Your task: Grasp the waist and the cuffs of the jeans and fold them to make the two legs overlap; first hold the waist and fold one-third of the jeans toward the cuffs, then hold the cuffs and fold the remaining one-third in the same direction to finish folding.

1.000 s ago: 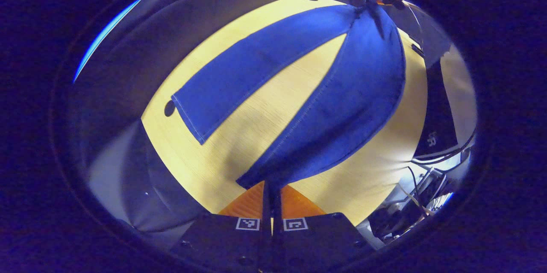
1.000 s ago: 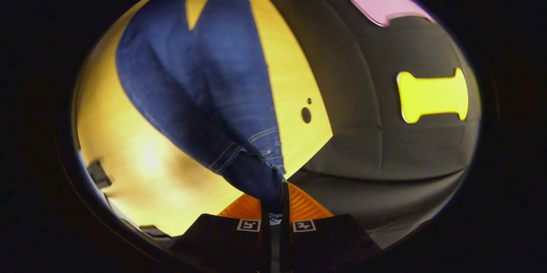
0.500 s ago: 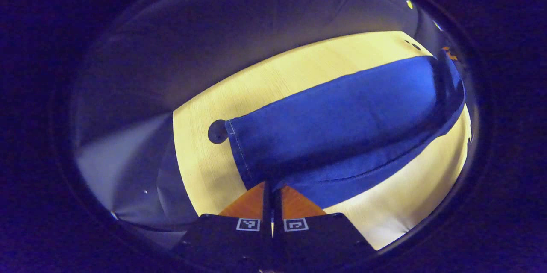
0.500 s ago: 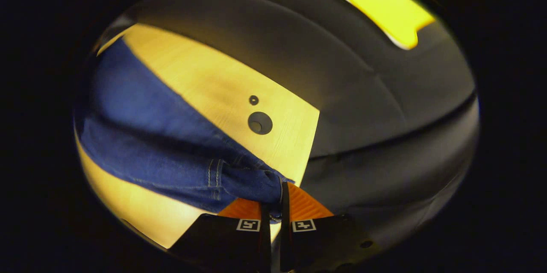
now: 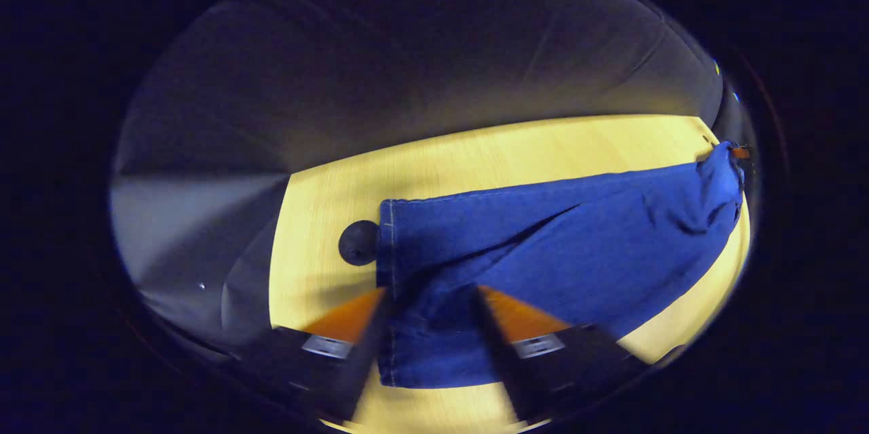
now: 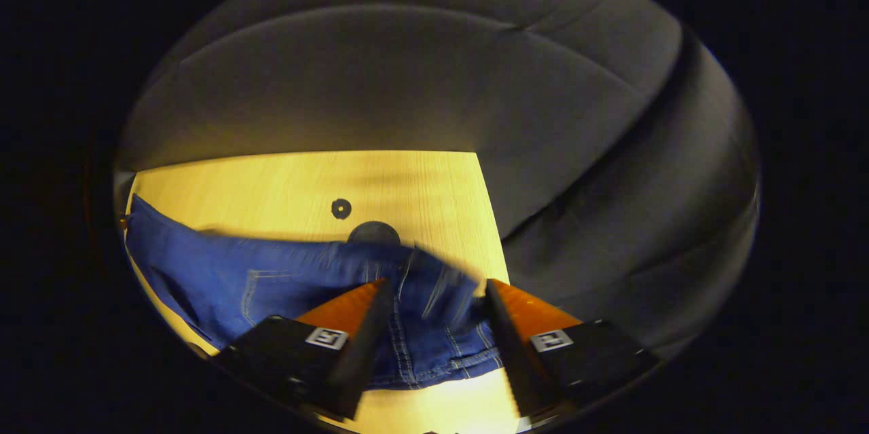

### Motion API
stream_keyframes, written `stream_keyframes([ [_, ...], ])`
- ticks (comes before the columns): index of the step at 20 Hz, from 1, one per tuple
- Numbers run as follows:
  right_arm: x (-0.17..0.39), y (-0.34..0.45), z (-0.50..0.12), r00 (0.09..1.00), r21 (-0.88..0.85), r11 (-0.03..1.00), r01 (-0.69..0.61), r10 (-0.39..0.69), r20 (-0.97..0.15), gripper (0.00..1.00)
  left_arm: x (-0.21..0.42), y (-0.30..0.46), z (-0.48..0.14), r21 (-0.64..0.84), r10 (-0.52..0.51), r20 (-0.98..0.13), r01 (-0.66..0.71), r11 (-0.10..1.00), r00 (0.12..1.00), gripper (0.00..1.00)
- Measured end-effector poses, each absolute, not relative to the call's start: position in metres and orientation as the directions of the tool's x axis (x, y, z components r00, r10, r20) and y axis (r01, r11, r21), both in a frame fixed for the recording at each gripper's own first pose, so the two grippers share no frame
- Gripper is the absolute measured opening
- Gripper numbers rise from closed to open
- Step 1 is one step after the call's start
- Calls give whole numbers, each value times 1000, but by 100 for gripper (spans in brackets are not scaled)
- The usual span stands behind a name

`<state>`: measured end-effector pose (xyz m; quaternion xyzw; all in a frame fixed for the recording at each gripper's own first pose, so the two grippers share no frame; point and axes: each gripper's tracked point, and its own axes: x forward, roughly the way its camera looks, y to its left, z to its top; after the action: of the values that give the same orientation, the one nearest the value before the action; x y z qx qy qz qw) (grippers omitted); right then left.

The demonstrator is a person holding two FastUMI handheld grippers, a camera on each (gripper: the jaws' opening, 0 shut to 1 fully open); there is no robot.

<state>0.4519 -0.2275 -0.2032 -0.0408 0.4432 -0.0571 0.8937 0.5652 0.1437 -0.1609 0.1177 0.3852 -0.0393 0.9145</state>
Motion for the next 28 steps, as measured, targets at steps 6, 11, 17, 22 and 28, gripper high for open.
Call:
stream_keyframes([
  [6, 407, -213, -156, 756, 21, 965, 260, -190, -627, 98, 560, 103, -64, 140, -10, -369, 67, 988, 930, 98],
  [11, 362, -245, -180, 715, 121, 858, 499, -329, -616, 97, 507, 42, -5, 32, -99, -204, 108, 994, 974, 98],
  [17, 364, -279, -229, 659, 321, 660, 680, -357, -662, 99, 444, -45, -15, 70, -231, -256, 256, 964, 939, 98],
  [22, 387, -296, -243, 670, 350, 622, 701, -403, -624, 99, 426, -94, -25, 57, -301, -290, 330, 942, 908, 98],
  [28, 401, -277, -249, 706, 384, 646, 659, -356, -612, 42, 417, -144, -16, 58, -388, -282, 419, 906, 877, 98],
])
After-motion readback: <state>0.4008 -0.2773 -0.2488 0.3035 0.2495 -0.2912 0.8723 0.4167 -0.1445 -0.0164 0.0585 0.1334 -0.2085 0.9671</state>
